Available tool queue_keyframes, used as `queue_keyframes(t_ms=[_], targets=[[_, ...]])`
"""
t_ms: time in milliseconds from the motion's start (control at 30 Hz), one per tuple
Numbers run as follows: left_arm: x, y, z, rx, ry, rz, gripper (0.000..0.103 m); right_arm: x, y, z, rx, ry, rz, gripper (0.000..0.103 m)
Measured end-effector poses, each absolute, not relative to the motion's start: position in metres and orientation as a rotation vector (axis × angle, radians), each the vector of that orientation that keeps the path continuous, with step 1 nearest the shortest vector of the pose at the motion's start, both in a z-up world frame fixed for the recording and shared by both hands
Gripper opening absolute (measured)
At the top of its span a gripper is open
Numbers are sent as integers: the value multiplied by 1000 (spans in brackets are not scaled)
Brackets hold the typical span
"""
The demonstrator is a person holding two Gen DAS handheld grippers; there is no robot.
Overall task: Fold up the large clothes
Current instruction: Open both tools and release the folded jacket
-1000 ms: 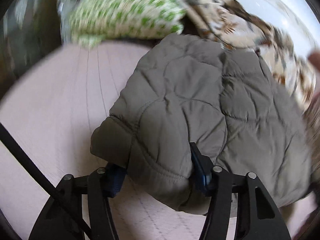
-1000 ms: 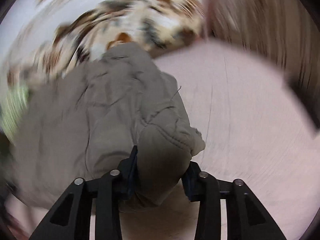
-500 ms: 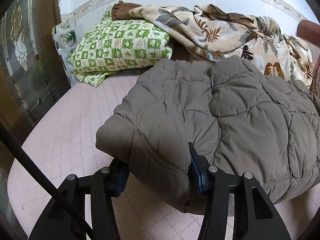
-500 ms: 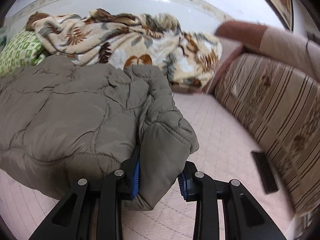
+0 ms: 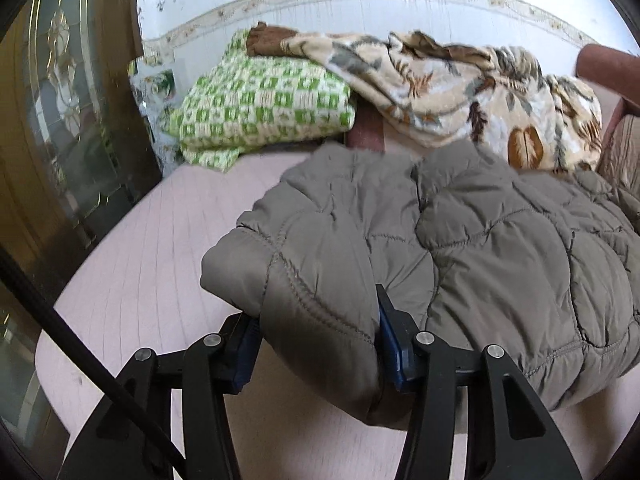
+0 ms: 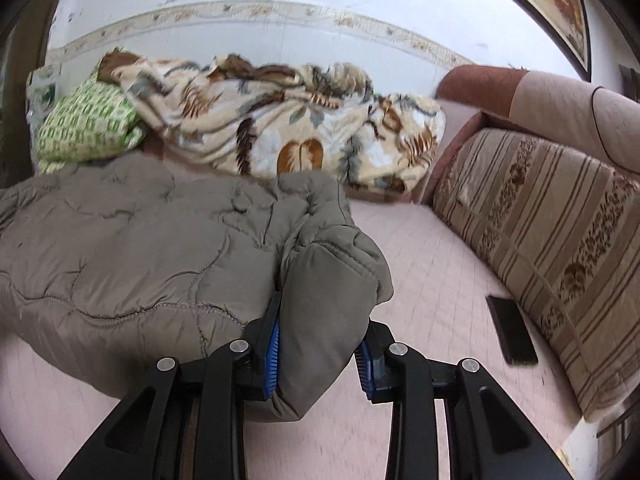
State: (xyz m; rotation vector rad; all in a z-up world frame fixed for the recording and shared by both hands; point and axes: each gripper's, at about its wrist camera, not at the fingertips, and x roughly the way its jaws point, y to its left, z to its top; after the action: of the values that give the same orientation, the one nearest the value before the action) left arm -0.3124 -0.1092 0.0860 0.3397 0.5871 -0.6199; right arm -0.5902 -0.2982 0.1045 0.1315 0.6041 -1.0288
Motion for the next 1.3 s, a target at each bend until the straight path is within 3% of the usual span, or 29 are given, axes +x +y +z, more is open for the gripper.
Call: queue_keyframes(t_ms=[167,267,333,400,433,567,633,733,933,1000,1300], targets=[[-316,-95,47,360,705,-606,54,-609,-309,68,317,672,-985,35],[-314,-85,44,311,745,-623,57,-626,-328,55,508,652,-923,43],[-314,-72,46,260,784,-634,65,-646,-335,51,659,596,-876,51],[-315,-53,48,193,805,-618,79,-670,-333,48,768,530,-858,52],[-316,-45,49,178,795,-603,79,-679,-330,48,783,512,-865,52],[-327,-20,66,171,689,-525,79,-709,-309,62,711,414,-941,52],[-333,-17,74,164,619,-516,79,-709,-303,70,657,369,-937,42],[-340,-30,74,187,574,-574,79,-692,-303,73,611,352,-878,36],[-324,-71,36,284,692,-603,79,-658,-332,41,641,509,-907,36],[-316,-77,28,289,723,-581,89,-657,-345,26,708,567,-912,36],[-348,-70,48,249,630,-595,89,-658,-315,45,622,498,-929,36]])
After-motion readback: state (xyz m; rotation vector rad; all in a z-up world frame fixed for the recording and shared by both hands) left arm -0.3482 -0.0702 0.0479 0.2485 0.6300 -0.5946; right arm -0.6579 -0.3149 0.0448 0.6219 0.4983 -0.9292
